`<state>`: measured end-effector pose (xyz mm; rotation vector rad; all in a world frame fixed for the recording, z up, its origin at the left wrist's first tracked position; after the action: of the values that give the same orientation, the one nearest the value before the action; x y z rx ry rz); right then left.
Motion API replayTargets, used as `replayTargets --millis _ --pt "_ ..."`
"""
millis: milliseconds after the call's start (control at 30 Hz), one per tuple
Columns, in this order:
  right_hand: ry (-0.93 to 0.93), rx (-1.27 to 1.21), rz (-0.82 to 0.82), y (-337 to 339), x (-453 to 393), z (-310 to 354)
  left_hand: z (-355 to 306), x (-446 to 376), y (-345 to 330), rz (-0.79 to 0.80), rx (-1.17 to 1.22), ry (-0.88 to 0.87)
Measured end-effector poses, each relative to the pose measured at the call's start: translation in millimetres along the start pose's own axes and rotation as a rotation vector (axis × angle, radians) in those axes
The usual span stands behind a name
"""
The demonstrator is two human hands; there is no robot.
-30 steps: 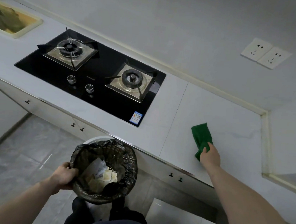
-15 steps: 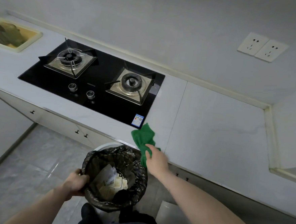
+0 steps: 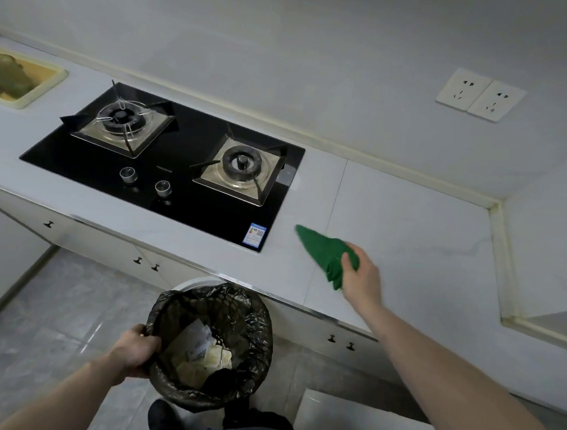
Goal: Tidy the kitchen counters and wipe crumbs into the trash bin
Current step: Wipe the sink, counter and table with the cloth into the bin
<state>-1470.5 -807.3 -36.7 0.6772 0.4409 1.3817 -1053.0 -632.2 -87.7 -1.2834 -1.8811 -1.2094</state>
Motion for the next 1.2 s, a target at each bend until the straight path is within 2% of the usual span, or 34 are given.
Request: replayTargets --millis 167,300,367,533,700,800,1033,1200 --pt "-0.168 0.123 -0.257 69 -21 -58 0 -3 -2 0.010 0.002 0.004" --pt "-0.391 0.219 -0.331 100 -25 -94 -2 -3 -2 -0.007 -0.005 0.006" --pt "-0.493 0.267 -0.285 108 -23 -110 -1 -4 -2 -0.009 -0.008 0.008" --pt "-0.651 0.353 0.055 87 -5 -124 3 -10 -1 0.002 0.014 0.039" --pt "-0.564 0.382 0.020 49 3 -100 4 -6 -4 -0.003 0.029 0.054" --pt "-0.443 0.368 0.078 23 -4 -69 2 -2 -6 -0.010 0.033 0.051" --pt "0.033 0.393 0.449 -82 20 24 -8 12 -4 0.001 0.024 0.032" --pt "0.179 0.302 0.680 -148 72 59 -11 19 -4 -0.004 0.017 0.010"
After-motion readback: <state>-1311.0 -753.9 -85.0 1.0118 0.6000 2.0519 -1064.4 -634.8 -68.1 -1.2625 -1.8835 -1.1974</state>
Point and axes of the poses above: each hand's wrist, its own x-axis away from the middle knuckle, its own y-axis out of the back of the hand, z = x × y, the point moved 1 cm from there along -x, towards the middle knuckle, and after that the axes turned 5 degrees about x, right-handed, at the moved point
